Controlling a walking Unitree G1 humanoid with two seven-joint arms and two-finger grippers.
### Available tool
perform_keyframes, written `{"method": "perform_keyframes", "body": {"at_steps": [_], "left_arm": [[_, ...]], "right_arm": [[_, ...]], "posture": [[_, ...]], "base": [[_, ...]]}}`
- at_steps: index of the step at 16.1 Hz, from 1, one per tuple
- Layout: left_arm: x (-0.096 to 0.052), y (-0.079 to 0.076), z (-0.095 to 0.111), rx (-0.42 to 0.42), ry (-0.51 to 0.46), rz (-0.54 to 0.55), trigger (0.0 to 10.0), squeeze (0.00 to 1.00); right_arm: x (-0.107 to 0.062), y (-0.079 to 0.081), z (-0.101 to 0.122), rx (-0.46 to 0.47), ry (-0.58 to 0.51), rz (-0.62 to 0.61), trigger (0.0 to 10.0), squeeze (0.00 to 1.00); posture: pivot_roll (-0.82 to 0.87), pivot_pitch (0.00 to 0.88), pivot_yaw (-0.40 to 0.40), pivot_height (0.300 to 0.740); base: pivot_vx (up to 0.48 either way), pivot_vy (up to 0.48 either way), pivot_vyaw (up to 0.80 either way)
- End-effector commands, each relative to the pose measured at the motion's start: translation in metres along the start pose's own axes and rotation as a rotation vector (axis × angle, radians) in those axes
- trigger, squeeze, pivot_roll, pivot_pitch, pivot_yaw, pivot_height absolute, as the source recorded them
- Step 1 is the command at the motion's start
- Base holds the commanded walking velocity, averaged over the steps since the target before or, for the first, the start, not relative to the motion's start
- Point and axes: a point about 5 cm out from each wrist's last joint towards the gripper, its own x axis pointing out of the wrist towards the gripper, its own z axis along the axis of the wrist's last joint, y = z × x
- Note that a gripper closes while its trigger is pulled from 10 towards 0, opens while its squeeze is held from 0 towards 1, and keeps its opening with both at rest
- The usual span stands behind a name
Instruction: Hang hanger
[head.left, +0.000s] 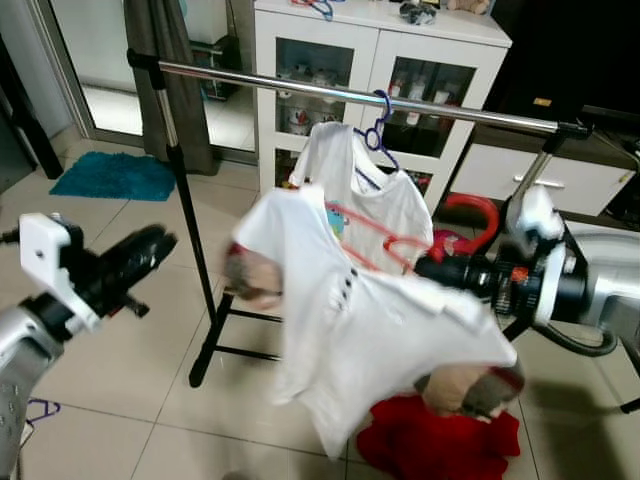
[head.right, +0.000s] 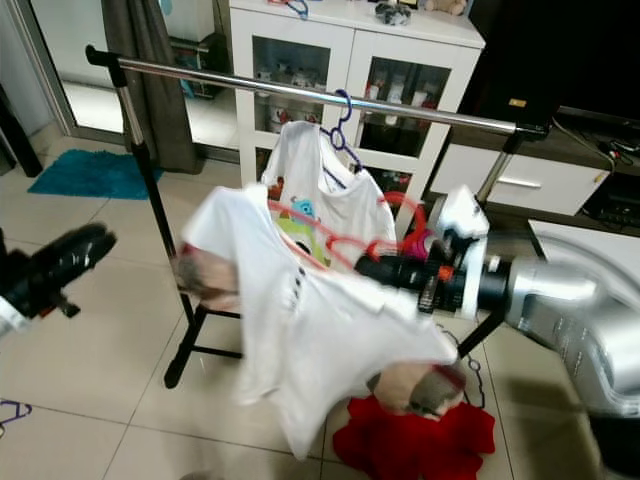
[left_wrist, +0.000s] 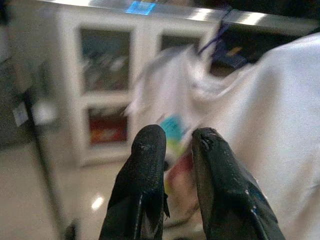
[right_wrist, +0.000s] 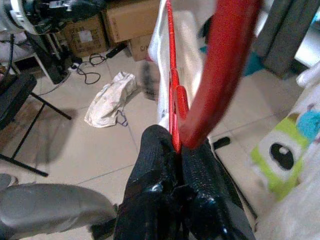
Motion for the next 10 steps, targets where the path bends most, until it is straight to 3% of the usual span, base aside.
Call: {"method": "perform_keyframes", "body": {"at_steps": [1, 3, 4, 7, 10], "left_arm": [[-0.001, -0.002, -0.006, 0.016, 0.042, 0.048, 10.0, 0.00], [-0.003, -0.008, -0.015, -0.014, 0.071, 0.081, 10.0, 0.00], [0.006, -0.027, -0.017, -0.021, 0.066, 0.047, 10.0, 0.00], [0.024, -0.055, -0.024, 0.012, 0.068, 0.054, 10.0, 0.00], [0.031, -0.071, -0.029, 0.047, 0.078, 0.064, 10.0, 0.00]], "right_arm": [[0.001, 0.006, -0.002, -0.008, 0.021, 0.000, 10.0, 0.00], [0.002, 0.015, -0.013, 0.050, 0.039, -0.018, 10.0, 0.00], [0.009, 0.017, -0.026, 0.081, 0.086, -0.079, 10.0, 0.00], [0.032, 0.021, -0.050, 0.191, 0.114, -0.196, 10.0, 0.00], [0.046, 0.020, -0.069, 0.197, 0.103, -0.339, 10.0, 0.00]], "posture": [[0.12, 0.029, -0.063, 0.740], [0.12, 0.030, -0.057, 0.740], [0.12, 0.032, -0.053, 0.740], [0.11, 0.036, -0.055, 0.740], [0.12, 0.026, -0.053, 0.740]], "base": [[0.000, 0.000, 0.00], [0.000, 0.000, 0.00], [0.000, 0.000, 0.00], [0.000, 0.000, 0.00], [0.000, 0.000, 0.00]]}}
